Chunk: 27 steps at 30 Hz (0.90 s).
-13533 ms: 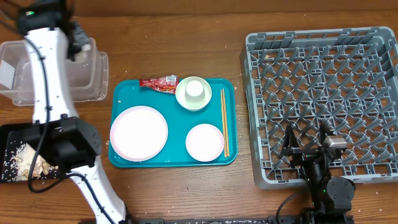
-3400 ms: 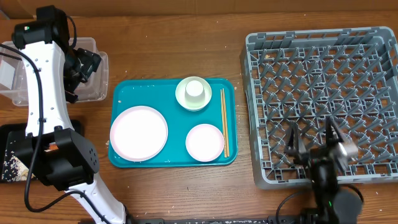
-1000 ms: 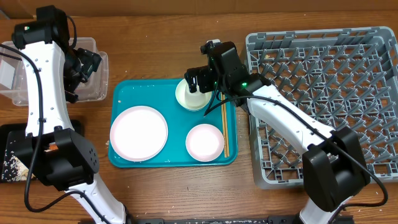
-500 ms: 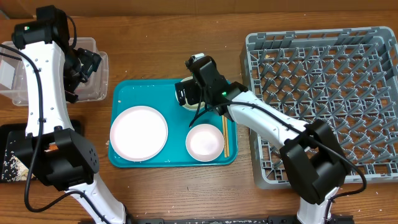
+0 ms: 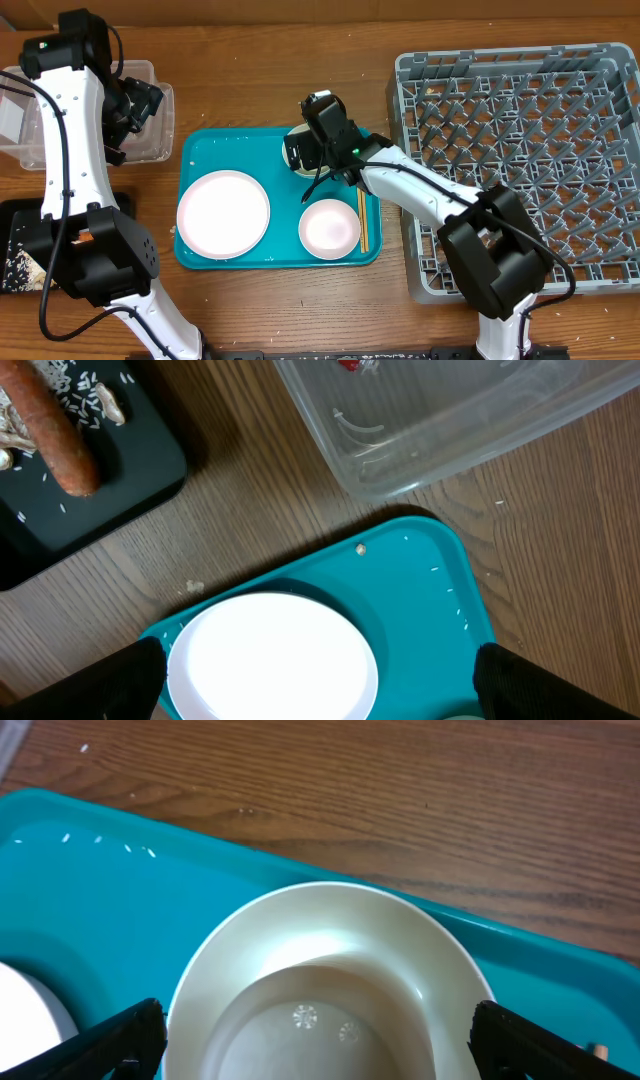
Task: Sort waste into correct bins and load items into the dishwasher
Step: 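Grasp the white cup rim with the right gripper and lift it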
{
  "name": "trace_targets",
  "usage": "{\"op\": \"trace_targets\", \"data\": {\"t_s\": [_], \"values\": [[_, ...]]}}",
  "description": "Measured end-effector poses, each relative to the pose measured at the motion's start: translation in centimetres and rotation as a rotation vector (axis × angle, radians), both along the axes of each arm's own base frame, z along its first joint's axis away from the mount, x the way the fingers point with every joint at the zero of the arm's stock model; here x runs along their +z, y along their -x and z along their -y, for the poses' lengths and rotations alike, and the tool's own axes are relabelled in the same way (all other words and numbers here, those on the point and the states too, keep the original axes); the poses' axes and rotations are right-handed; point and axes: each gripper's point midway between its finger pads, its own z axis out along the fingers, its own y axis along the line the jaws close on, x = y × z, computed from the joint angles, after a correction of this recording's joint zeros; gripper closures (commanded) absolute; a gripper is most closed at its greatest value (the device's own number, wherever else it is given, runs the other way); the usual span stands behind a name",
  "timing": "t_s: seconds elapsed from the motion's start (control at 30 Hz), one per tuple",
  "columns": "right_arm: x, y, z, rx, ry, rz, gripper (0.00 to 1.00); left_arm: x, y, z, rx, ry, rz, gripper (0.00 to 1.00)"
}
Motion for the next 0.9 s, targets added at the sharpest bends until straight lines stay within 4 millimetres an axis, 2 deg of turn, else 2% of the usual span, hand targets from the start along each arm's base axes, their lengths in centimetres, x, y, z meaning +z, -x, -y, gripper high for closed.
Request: {"op": "trace_targets", "data": {"t_s": [0.13, 0.8, 0.9], "values": [[-0.07, -0.05, 0.06, -0.004, 0.002, 0.001, 0.18, 0.00, 0.00, 0.00, 0.000, 0.000, 0.000, 0.00], [-0.68, 0.54, 0.57, -0.024, 0.016, -0.038, 0.18, 0.00, 0.00, 0.00, 0.000, 0.000, 0.000, 0.00], [-0.72, 0.59, 0.60, -0.025, 0.017, -0.040, 0.27, 0.00, 0.00, 0.00, 0.000, 0.000, 0.000, 0.00]]}}
